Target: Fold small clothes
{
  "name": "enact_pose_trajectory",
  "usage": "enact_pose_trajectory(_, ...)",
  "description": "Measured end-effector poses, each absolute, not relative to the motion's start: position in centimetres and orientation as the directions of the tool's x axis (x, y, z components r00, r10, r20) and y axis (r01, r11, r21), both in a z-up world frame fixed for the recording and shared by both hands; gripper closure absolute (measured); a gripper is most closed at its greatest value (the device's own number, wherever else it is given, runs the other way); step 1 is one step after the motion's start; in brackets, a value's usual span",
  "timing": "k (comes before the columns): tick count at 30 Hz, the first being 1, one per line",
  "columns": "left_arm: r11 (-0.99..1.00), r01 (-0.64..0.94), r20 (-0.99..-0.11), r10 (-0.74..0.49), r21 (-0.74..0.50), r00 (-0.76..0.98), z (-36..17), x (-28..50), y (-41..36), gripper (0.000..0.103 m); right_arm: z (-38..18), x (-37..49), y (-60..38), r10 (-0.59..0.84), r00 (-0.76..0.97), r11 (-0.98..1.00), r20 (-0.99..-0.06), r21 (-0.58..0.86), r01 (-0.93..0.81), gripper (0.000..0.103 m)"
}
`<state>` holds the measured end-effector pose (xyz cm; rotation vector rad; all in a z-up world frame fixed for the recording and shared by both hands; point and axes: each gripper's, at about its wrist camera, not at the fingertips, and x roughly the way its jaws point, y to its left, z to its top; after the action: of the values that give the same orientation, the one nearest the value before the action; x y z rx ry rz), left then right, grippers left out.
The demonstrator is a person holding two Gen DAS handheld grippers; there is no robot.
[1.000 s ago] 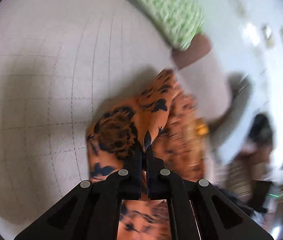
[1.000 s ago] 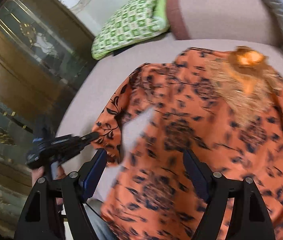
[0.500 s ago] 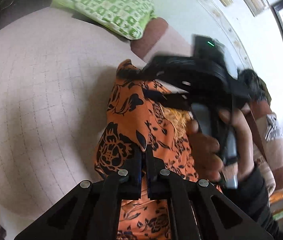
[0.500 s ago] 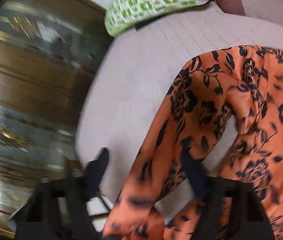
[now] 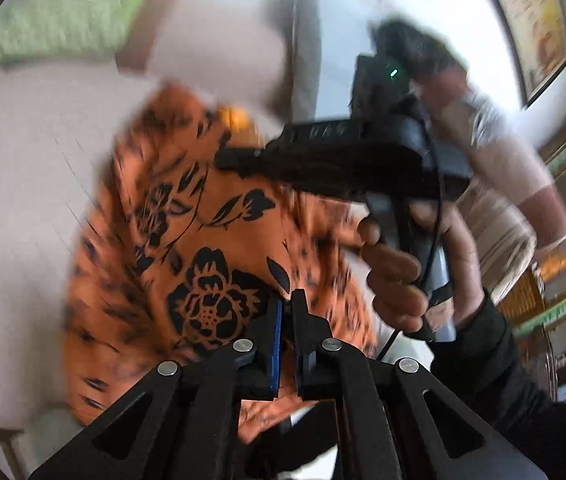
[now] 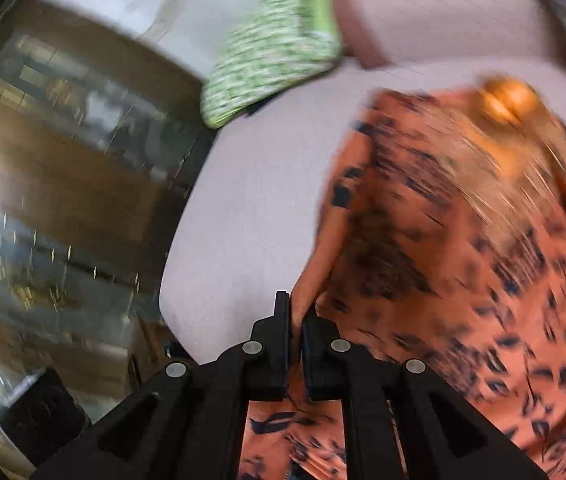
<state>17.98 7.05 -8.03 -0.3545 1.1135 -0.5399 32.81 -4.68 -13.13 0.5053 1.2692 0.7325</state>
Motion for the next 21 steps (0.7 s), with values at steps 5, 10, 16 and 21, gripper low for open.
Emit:
enact_pose_trajectory(5, 0.800, 0.255, -0.781, -0.592, -0.542, 0.197, -10.7, 16.5, 3.6, 0.099, -21.4, 32.0, -10.9, 0.644, 0.146, 0.764, -0.751, 0.641, -0.075, 0.086)
enact_pose_trajectory(10, 0.801, 0.094, -0.750, -0.589, -0.591, 0.301, -10.1, 17.0, 9.4, 0.064, -22.2, 28.1, -14.9, 0.690, 0.203, 0.717, -0.694, 0.695, -0.062, 0.032)
enact_pose_trajectory(16, 0.832, -0.078, -0.790, -0.487, -0.550, 0.372, -9.9, 17.3, 13.8, 0.063, -22.5, 22.4, -16.4, 0.668, 0.245, 0.735, -0.703, 0.673, -0.075, 0.033)
enact_pose_trajectory(21, 0.825, -0.114, -0.778, -0.463, -0.553, 0.426, -9.7, 20.8, 15.1, 0.063, -24.7, 20.9, -13.5, 0.604, 0.156, 0.797, -0.782, 0.587, -0.143, 0.099)
